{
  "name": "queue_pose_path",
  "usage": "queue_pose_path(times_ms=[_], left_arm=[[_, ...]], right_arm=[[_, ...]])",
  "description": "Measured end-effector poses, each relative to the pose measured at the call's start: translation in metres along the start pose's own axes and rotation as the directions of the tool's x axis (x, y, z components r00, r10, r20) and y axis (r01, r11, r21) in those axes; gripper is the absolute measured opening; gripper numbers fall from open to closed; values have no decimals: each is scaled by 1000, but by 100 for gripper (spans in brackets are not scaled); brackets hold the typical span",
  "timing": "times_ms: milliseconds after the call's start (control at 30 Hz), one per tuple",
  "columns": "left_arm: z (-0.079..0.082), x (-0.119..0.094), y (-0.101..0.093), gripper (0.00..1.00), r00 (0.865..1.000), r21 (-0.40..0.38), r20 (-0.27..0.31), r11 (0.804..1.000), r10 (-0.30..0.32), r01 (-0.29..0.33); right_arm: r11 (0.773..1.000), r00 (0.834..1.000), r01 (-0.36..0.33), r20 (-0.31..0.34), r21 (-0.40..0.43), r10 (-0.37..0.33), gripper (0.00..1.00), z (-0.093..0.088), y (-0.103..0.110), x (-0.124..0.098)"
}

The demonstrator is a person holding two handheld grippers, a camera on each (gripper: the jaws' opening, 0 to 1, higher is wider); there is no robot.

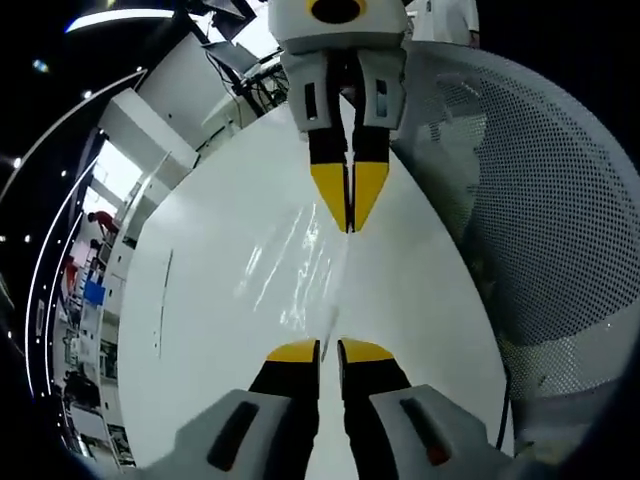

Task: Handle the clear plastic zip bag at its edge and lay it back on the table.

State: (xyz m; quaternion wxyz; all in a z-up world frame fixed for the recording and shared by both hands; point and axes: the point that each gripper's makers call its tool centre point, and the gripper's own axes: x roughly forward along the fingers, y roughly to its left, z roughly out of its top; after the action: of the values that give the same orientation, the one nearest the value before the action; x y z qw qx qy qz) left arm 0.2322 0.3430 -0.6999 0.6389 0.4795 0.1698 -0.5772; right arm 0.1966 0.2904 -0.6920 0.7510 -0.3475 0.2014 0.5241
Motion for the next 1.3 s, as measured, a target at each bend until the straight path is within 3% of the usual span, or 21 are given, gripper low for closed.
queue_pose_path(times_ms=[467,833,1300], left_arm=[[5,6,-1,0,999,42,-2,999,-33,33],[5,7,-4,0,1000,64,-7,998,-26,26],[13,5,-6,0,999,11,14,999,-46,46]], right_arm=[[1000,1000,1,0,-3,-1,0,-1,-2,-1],[1000,1000,5,-1,18,-5,0,-2,-3,-1],[997,999,21,47,68,-24,3,17,-9,-2]])
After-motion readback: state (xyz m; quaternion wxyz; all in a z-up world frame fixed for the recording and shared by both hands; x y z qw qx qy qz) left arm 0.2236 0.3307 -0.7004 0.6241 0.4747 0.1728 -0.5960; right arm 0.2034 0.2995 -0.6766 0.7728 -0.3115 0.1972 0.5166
